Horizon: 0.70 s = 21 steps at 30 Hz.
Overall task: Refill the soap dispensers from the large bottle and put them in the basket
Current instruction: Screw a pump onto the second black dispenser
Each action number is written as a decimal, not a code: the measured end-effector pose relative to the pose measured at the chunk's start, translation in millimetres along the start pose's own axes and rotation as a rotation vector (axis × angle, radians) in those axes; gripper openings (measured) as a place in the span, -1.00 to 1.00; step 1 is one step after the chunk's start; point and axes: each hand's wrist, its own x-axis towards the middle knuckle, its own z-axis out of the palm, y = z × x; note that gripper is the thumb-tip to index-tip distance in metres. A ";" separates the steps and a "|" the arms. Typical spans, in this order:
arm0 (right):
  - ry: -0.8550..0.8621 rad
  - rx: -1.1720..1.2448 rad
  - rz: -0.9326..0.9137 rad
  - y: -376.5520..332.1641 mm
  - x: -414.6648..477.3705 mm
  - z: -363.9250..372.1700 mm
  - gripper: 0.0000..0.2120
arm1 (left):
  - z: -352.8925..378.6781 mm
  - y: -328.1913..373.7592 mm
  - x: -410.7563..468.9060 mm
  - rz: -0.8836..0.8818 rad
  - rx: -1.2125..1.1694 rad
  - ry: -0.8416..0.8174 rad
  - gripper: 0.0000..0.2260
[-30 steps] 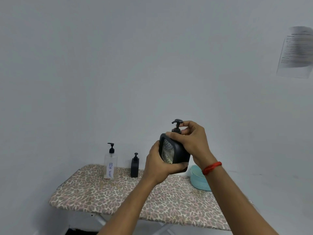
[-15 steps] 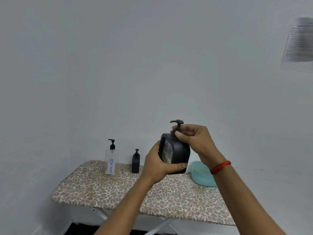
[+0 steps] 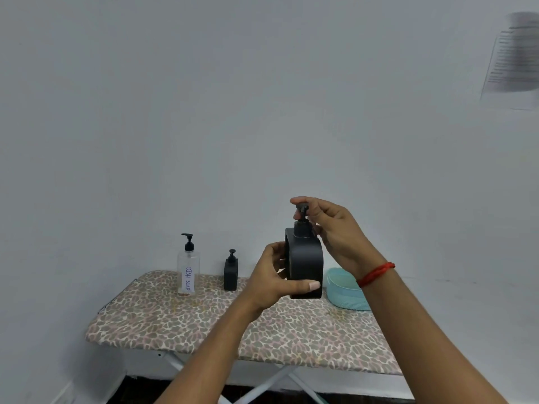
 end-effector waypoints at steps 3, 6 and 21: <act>-0.078 -0.029 0.032 1.4 0.9 -3.6 -0.59 | 0.8 -6.4 2.0 -0.003 -0.027 -0.007 -0.05; -0.083 -0.023 0.075 5.3 -4.5 -5.2 -0.59 | 1.0 -14.2 4.3 -0.006 -0.027 -0.006 -0.02; 0.088 -0.640 0.415 60.7 -0.7 -1.9 -0.62 | 32.3 -87.6 46.7 -0.032 0.009 0.079 -0.10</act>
